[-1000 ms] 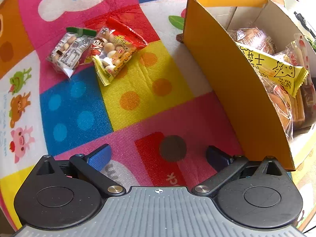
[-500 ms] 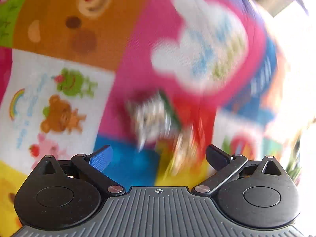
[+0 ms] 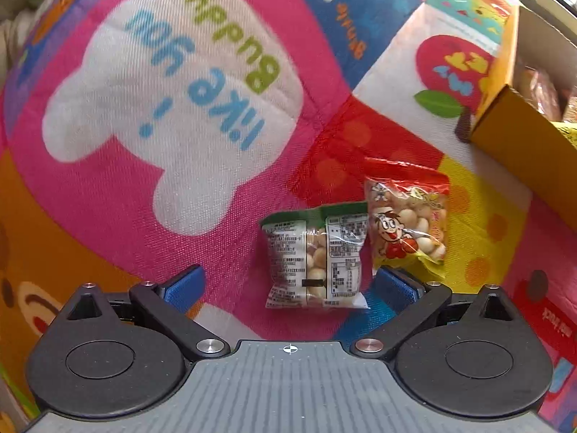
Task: Organize objects
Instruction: 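Move the open left gripper to the green-topped biscuit bag on the mat, then grasp the green-topped biscuit bag with the left gripper and lift, then carry the green-topped bag over the box and release it inside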
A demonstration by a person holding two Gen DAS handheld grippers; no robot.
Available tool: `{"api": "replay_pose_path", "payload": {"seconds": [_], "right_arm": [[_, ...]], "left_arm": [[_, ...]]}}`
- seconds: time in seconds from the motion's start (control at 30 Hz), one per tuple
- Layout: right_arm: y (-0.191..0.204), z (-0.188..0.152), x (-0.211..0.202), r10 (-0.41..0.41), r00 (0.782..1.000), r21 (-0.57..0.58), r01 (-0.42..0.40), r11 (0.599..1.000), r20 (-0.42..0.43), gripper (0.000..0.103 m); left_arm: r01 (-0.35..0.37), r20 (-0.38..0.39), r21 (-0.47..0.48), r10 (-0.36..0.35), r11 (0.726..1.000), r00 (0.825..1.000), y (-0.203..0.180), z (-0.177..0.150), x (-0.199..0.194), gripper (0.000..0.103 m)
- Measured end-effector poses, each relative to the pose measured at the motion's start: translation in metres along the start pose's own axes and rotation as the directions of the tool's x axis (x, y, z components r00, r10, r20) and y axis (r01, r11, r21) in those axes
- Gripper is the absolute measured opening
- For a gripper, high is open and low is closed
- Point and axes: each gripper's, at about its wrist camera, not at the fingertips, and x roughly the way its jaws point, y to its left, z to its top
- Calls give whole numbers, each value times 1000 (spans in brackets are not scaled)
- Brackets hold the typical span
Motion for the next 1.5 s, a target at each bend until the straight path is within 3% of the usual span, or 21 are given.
{"api": "replay_pose_path", "payload": {"seconds": [0.23,0.47,0.57,0.63,0.7,1.1,1.3,1.37,1.5], "right_arm": [[1,2,1,0,1000,-4,0,1000,-4,14],[4,3,1,1,1000,-11,-1,1000,-5,15],[6,3,2,-3,1000,-19,2,1000,-6,15],[6,3,2,-6,1000,-28,5,1000,-5,15],[7,3,2,-9,1000,-31,9,999,-4,15],[13,0,2,-34,999,-68,34,997,11,15],[15,-2,-5,-34,999,-76,35,996,12,15],[15,-2,-8,-33,999,-82,34,996,11,15],[15,-2,-15,-32,999,-76,31,997,-12,15]], "left_arm": [[-51,-29,-18,50,999,998,-3,8,31,103],[-17,-4,-62,16,998,1000,-11,13,33,103],[0,-13,-122,-1,992,1000,-9,14,37,102],[29,-14,-173,-32,984,999,-5,11,35,95],[73,-4,-222,-76,972,997,-1,5,34,80],[46,1,-309,-48,950,999,-15,-14,13,56],[96,-39,-323,-114,942,993,-57,-55,-22,54],[110,-46,-366,-137,924,990,-75,-68,-41,54],[149,-51,-496,-200,855,978,-115,-86,-89,54]]}}
